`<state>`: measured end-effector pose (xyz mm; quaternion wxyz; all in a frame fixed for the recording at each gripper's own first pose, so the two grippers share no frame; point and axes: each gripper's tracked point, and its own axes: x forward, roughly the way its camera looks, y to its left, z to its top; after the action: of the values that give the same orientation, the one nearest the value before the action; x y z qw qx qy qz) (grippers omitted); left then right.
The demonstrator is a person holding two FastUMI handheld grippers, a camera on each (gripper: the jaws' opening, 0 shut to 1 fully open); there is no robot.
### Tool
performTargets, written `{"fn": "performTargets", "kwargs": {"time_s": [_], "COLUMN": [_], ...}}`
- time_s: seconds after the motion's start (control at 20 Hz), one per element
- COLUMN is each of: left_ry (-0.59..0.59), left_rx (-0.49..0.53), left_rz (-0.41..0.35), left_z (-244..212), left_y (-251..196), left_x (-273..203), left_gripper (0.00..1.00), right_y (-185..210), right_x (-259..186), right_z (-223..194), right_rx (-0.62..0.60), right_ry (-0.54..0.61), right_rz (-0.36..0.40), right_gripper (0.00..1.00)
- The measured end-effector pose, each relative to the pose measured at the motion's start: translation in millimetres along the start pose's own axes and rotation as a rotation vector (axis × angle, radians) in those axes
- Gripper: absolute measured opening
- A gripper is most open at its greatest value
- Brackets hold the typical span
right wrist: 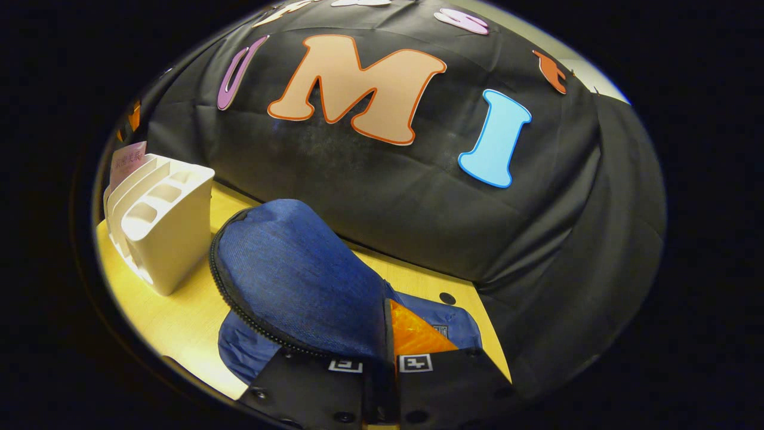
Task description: Open the schoolbag, grab two books from the bookshelf and put them into the schoolbag.
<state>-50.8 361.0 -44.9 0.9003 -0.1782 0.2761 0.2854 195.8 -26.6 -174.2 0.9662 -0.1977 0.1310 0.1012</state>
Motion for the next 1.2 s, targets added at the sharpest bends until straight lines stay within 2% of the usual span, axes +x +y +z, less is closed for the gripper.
{"fn": "performTargets", "kwargs": {"time_s": [0.3,0.6,0.7,0.75,0.85,0.95,1.0,1.1,1.15,1.2], "left_ry": [0.127,0.203,0.233,0.261,0.320,0.362,0.378,0.411,0.430,0.449], "left_rx": [0.013,0.093,0.119,0.123,0.132,0.154,0.168,0.194,0.204,0.210], "left_rz": [-0.056,-0.100,-0.077,-0.069,-0.046,-0.027,-0.021,-0.022,-0.028,-0.027], "left_z": [-24,-30,-33,-35,-44,-54,-58,-64,-67,-70], "left_y": [-1,-32,-33,-33,-33,-36,-38,-42,-44,-43], "left_x": [17,30,43,44,49,66,69,77,79,82], "left_gripper": [0.94,0.87,0.82,0.70,0.61,0.67,0.61,0.61,0.66,0.61], "right_y": [3,4,5,4,5,5,5,6,6,7], "right_x": [3,3,2,2,2,2,1,2,2,3], "right_z": [-2,-2,-2,-2,-2,-3,-3,-2,-4,-4], "right_rx": [-0.011,-0.012,-0.013,-0.013,-0.016,-0.020,-0.022,-0.025,-0.026,-0.027], "right_ry": [0.014,0.020,0.020,0.021,0.022,0.022,0.023,0.024,0.025,0.026], "right_rz": [-0.006,-0.015,-0.015,-0.015,-0.014,-0.012,-0.011,-0.010,-0.009,-0.009], "right_gripper": [0.07,0.07,0.07,0.07,0.07,0.07,0.07,0.07,0.07,0.07]}}
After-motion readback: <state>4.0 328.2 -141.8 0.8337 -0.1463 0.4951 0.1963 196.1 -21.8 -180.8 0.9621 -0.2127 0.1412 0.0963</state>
